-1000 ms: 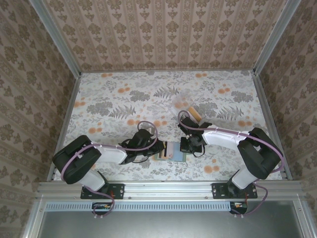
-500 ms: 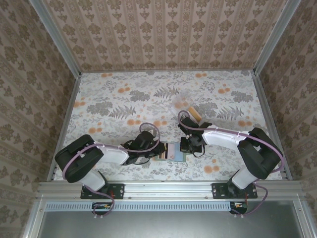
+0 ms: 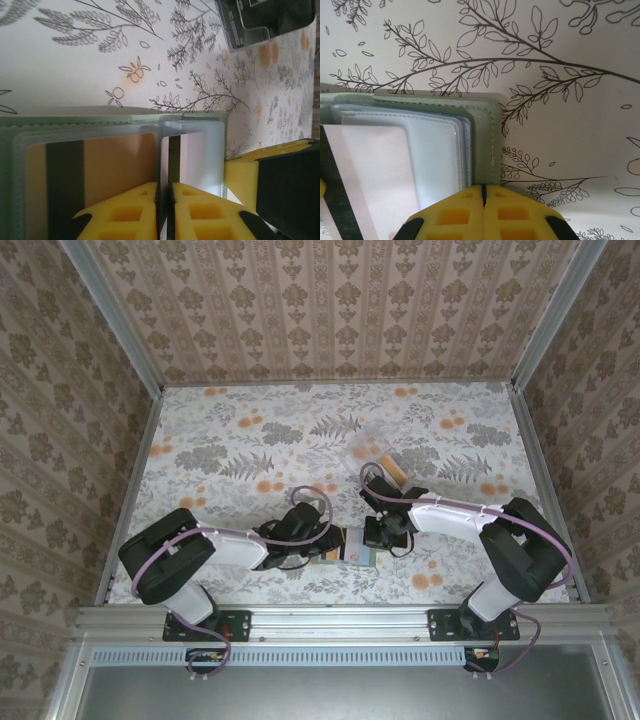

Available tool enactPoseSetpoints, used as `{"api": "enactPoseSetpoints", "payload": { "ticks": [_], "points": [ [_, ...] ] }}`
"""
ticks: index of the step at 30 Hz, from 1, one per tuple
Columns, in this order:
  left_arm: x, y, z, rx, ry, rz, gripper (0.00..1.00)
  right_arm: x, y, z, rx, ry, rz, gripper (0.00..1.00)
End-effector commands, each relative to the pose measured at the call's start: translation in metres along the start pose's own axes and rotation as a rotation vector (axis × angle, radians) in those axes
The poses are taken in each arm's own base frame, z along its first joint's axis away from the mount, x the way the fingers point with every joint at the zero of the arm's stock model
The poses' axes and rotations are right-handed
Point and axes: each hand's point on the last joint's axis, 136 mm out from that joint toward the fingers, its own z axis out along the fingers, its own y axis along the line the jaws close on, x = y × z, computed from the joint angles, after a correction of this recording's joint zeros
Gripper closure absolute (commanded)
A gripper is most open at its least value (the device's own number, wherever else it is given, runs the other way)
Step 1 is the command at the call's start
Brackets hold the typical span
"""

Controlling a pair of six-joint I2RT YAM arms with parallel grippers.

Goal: Put the credit cards into the card holder
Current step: Insert the credit card into the card slot.

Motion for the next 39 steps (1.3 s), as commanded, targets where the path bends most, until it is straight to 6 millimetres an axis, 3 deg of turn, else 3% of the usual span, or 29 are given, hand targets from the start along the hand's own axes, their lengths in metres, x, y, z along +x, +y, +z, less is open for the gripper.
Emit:
{"api": "enactPoseSetpoints", "payload": {
  "ticks": [1,20,27,32,39],
  "points": [
    [0.006,0.003,0.003,-0.064,0.032,0.043,0.79,0.017,-0.014,0.021,0.035,0.057,0.018,0.95],
    [0.019,-0.012,0.017,-0.122,0.158,0.168,0.58,0.014,-0.004,0.018,-0.045,0.035,0.047,0.94],
    [0.022,-0.018,0.019,-0.096,0.177,0.176,0.58,0.010,-0.001,0.015,-0.106,0.017,0.087,0.93],
    [0.021,-0.027,0.017,-0.060,0.170,0.154,0.61,0.008,0.003,0.013,-0.147,0.018,0.103,0.94],
    [0.022,-0.026,0.017,-0.084,0.183,0.127,0.67,0.009,0.006,0.011,-0.163,0.022,0.109,0.94]
  ]
}}
